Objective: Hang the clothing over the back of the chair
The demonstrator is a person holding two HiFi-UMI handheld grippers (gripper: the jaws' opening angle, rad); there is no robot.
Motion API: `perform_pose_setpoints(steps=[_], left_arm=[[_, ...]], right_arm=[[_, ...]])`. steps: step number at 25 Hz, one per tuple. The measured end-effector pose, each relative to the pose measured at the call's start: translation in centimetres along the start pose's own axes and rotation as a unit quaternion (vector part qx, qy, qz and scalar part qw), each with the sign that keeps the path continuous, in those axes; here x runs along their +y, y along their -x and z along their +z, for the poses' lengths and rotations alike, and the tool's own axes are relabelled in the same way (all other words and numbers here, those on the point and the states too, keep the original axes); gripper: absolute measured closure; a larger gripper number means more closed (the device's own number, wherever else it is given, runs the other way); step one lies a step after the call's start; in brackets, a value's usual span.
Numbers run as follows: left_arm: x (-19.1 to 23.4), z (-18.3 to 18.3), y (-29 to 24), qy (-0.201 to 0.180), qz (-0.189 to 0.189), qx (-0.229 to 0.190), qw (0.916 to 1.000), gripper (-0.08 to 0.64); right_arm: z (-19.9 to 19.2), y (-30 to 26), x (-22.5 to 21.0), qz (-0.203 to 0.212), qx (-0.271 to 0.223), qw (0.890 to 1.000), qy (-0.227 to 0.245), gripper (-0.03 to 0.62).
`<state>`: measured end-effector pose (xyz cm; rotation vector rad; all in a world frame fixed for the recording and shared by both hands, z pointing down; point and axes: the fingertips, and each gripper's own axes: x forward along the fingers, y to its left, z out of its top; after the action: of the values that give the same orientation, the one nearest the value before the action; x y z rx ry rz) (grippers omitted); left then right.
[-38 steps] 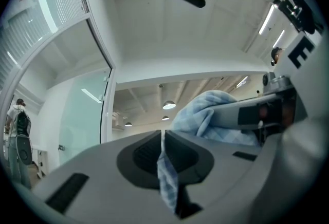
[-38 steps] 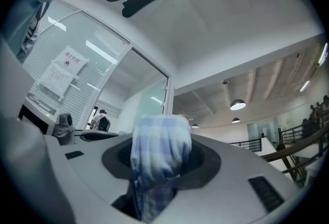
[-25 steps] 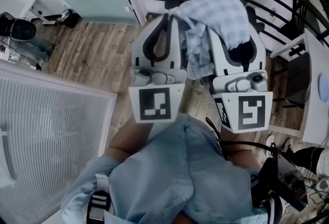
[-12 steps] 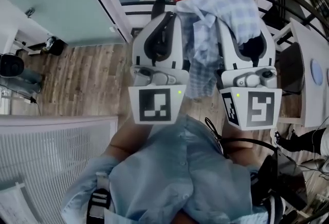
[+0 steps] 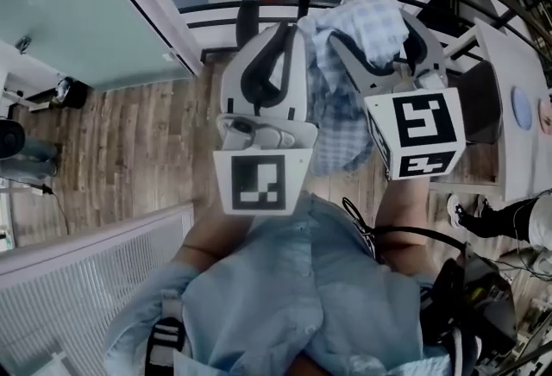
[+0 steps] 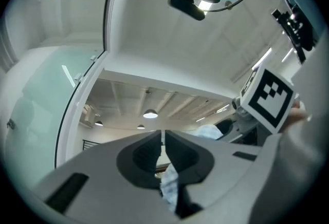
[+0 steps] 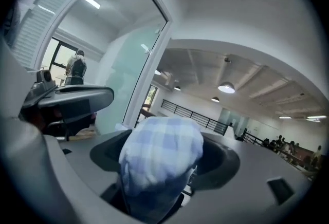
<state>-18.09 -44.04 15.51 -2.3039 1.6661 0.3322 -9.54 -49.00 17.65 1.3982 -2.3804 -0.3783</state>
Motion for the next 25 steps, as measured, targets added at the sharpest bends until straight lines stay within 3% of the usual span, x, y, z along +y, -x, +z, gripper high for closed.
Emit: perform_pose_setpoints(steps=[3, 8, 11, 16, 25], left_arm=[[0.3, -0.2, -0.8, 0.010, -0.004, 0.007, 0.9999, 0.534], [-0.3, -1.4, -0.9, 0.015, -0.013, 0.016, 0.9997, 0.534], [-0.3, -1.7, -0.4, 0.015, -0.018, 0.024, 0.9994, 0.534], [-0.2, -2.1, -0.6, 0.022, -0.020, 0.031, 0.9991, 0.534], [-1.3, -2.8, 0.2, 0.024, -0.025, 0.035, 0.9988, 0.534]], right_arm=[[-0.4, -0.9, 0.4, 0.031, 0.026, 0.999, 0.004, 0.192], [-1.0, -0.6, 0.9, 0.056, 0.041, 0.997, 0.027, 0.190], [0.0, 0.2, 1.1, 0.068, 0.005, 0.998, 0.008, 0.190], [2.5, 1.2, -0.3, 0.040, -0.070, 0.997, -0.022, 0.173], [0.5, 2.6, -0.5, 0.012, -0.063, 0.997, -0.038, 0.173]])
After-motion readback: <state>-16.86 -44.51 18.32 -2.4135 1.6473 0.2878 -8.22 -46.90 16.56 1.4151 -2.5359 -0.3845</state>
